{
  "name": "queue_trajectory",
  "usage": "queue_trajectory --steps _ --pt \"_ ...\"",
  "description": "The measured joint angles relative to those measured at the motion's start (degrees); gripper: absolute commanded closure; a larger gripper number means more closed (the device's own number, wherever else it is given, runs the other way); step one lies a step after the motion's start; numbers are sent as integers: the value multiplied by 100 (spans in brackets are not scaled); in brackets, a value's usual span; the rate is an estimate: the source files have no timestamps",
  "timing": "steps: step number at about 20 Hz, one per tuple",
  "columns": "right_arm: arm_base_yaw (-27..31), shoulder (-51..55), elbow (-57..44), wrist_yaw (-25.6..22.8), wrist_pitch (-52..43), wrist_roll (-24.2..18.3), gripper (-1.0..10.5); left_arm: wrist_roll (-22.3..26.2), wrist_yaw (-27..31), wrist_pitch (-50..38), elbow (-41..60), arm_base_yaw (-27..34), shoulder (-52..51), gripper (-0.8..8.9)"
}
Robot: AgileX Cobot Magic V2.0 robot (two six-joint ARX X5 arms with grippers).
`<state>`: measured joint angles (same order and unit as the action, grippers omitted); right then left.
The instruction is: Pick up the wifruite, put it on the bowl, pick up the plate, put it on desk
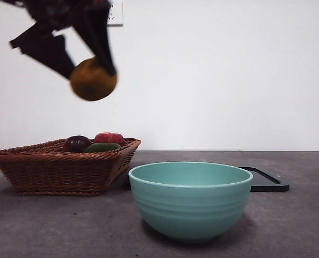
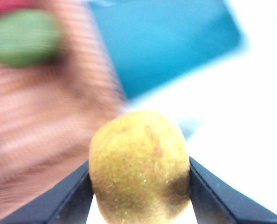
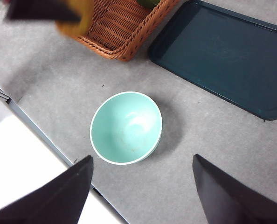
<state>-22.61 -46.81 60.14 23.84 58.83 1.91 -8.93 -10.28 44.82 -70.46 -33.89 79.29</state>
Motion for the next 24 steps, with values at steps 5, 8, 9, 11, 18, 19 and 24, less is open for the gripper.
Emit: queue_trajectory --steps 5,8,9,11,18,19,24 --pt "0 0 0 0 -37 0 608 162 -15 -190 0 -1451 603 630" --pt "0 0 0 -2 -37 0 608 247 37 -448 0 -1714 1185 630" --pt "0 0 0 -2 -37 0 608 267 166 -494 0 -1788 1351 630" --pt "0 0 0 -2 -37 0 608 352 387 -649 0 -1893 1668 630" --pt "0 0 0 0 -37 0 608 402 542 -828 0 -2074 2218 626" --pt "0 0 0 0 -37 0 608 404 544 -857 0 -2085 2245 625" --pt "0 0 0 0 -37 0 608 417 546 -949 0 -2149 2273 492"
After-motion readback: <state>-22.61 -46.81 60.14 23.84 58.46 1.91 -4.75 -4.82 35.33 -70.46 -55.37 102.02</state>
